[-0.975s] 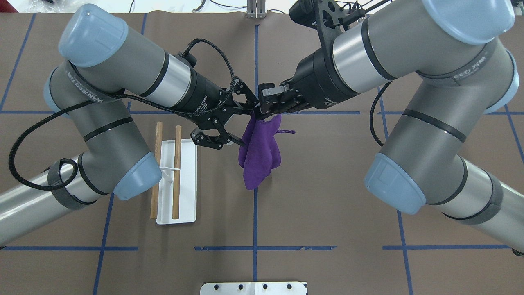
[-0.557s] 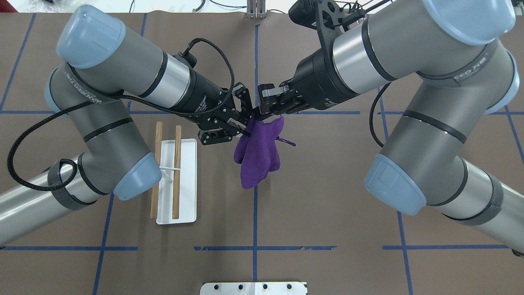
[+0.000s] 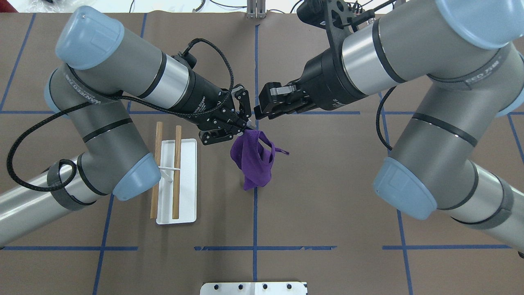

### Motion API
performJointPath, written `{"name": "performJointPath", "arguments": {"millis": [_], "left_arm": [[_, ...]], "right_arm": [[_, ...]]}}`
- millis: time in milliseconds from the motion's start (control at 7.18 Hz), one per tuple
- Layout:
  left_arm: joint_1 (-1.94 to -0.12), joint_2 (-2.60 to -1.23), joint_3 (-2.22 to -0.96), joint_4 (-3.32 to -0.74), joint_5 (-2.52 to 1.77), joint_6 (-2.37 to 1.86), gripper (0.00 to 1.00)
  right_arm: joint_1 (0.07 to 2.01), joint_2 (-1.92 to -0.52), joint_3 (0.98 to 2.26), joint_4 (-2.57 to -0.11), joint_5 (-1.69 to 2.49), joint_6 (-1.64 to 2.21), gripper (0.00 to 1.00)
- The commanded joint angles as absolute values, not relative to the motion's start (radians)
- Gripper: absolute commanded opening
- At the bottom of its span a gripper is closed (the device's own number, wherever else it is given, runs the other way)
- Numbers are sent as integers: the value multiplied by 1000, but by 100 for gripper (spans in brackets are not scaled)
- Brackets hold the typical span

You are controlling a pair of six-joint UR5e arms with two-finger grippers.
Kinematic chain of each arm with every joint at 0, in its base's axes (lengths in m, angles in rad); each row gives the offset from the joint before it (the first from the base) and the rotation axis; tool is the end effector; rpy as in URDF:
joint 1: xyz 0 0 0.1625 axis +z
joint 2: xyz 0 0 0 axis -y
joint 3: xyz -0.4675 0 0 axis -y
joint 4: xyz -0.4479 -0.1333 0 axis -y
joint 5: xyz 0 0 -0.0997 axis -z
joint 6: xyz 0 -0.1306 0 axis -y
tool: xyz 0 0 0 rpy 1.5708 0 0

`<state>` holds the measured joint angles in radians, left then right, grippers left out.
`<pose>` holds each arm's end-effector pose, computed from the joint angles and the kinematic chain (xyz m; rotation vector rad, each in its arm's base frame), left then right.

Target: Hang towel on rack

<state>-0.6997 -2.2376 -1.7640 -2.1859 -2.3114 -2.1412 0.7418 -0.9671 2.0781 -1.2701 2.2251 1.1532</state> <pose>0.4964 -0.4769 0.1004 -0.5052 1.4322 -0.4753 -0.3929 -0.4331 0.0640 0.2887 -1.4186 -0.1958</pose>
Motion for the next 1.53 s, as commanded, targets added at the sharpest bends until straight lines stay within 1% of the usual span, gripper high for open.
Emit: {"name": "performJointPath", "arguments": {"millis": [0,279,418,975,1115,1254,1393], "left_arm": [[-703,-2183,-1779,-2213,-2312,-2111,0],[-727,-2003,-1888,-2298,-2315,-2001,0],[-777,-1927,-1916,-2301,-2322,-1930,0],[-942,-1696,-1922,-2301,-2378,-1587,0],[-954,-1662,-1911,-2302,-2378,-1522,0],[-948,-1666,-1905,-2303,-2376,-1520,0],[-946,-1669,-1896,-2301,-2375,-1520,2]], "right_arm": [[776,-1182,2237,-1264,2244,1147,100],[910,-1308,2238,-1259,2339,1140,100],[955,-1348,2227,-1258,2356,1132,100],[971,-1358,2163,-1256,2339,1132,100],[973,-1358,2151,-1256,2336,1131,100],[974,-1358,2151,-1256,2336,1131,100],[979,-1359,2151,-1256,2336,1131,100]]}}
